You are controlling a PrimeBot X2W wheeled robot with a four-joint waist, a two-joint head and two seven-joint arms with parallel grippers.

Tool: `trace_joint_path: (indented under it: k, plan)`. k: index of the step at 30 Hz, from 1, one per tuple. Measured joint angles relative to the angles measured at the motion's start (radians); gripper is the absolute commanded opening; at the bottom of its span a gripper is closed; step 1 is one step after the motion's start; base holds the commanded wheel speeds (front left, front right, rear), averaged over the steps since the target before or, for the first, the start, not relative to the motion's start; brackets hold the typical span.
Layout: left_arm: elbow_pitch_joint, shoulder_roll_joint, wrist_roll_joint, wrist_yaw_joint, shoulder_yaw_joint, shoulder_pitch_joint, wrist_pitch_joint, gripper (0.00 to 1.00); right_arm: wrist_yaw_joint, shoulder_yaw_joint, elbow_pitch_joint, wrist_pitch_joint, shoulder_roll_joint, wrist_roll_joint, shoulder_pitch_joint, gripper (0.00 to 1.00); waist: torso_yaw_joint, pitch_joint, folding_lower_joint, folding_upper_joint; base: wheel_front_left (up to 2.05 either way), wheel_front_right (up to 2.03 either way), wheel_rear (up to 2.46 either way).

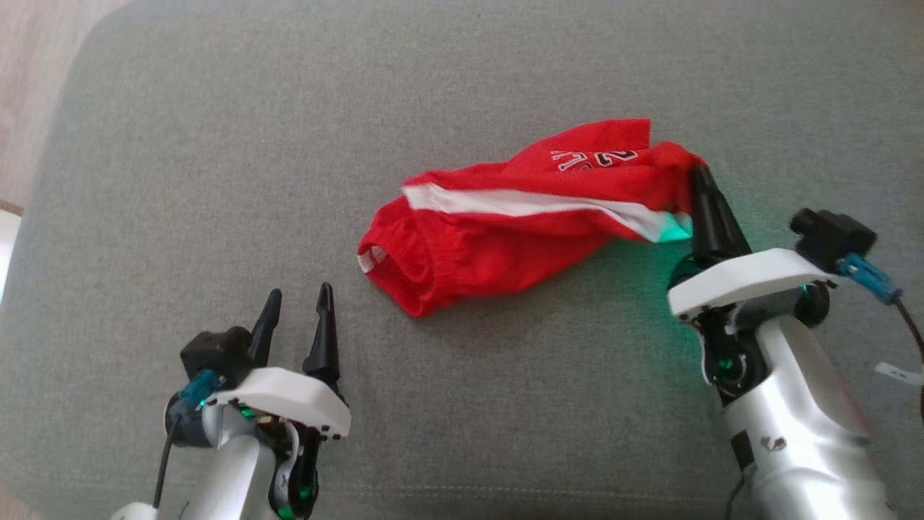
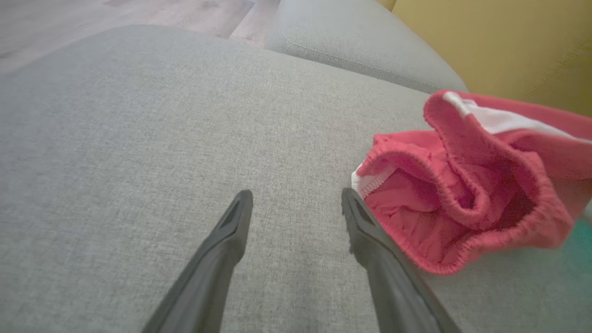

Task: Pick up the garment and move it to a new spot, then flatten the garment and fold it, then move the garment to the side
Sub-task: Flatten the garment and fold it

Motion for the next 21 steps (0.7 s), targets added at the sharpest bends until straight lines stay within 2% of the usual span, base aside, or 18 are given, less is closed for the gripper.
trace_joint_path:
  k: [1, 2, 3, 8, 12, 16, 21]
  plan:
    - [0.0, 0.0, 0.0, 0.0, -0.003, -0.001, 0.0, 1.0, 0.0, -0.014, 0.03, 0.008, 0.0, 0.035, -0.008, 0.19, 0.002, 0.006, 0.0, 0.0, 0.0, 0.0, 0.0]
    - [0.0, 0.0, 0.0, 0.0, -0.006, -0.002, 0.0, 1.0, 0.0, -0.022, 0.066, 0.014, 0.0, 0.051, -0.02, 0.76, 0.004, 0.012, 0.0, 0.0, 0.0, 0.0, 0.0]
    - [0.0, 0.0, 0.0, 0.0, -0.01, -0.005, 0.0, 1.0, 0.0, -0.04, 0.1, 0.01, 0.002, 0.067, -0.033, 1.0, 0.005, 0.017, 0.0, 0.0, 0.0, 0.0, 0.0]
    - [0.001, 0.0, 0.0, 0.001, -0.018, -0.016, 0.0, 1.0, 0.0, -0.131, 0.237, -0.063, 0.002, 0.002, -0.131, 1.0, 0.011, 0.034, 0.0, 0.0, 0.0, 0.0, 0.0]
    - [0.002, 0.0, 0.0, 0.001, -0.018, -0.016, 0.0, 1.0, 0.0, -0.223, 0.279, -0.081, 0.002, -0.096, -0.182, 1.0, 0.006, 0.028, 0.0, 0.0, 0.0, 0.0, 0.0]
    - [0.003, 0.0, 0.0, 0.001, -0.016, -0.016, 0.0, 1.0, 0.0, -0.262, 0.229, -0.083, 0.001, -0.176, -0.166, 1.0, -0.005, 0.015, 0.0, 0.0, 0.0, 0.0, 0.0]
    - [0.002, 0.0, -0.002, 0.001, -0.017, -0.013, 0.0, 1.0, 0.0, -0.196, 0.104, -0.083, 0.001, -0.222, -0.076, 1.0, -0.02, -0.002, 0.0, 0.0, 0.0, 0.0, 0.0]
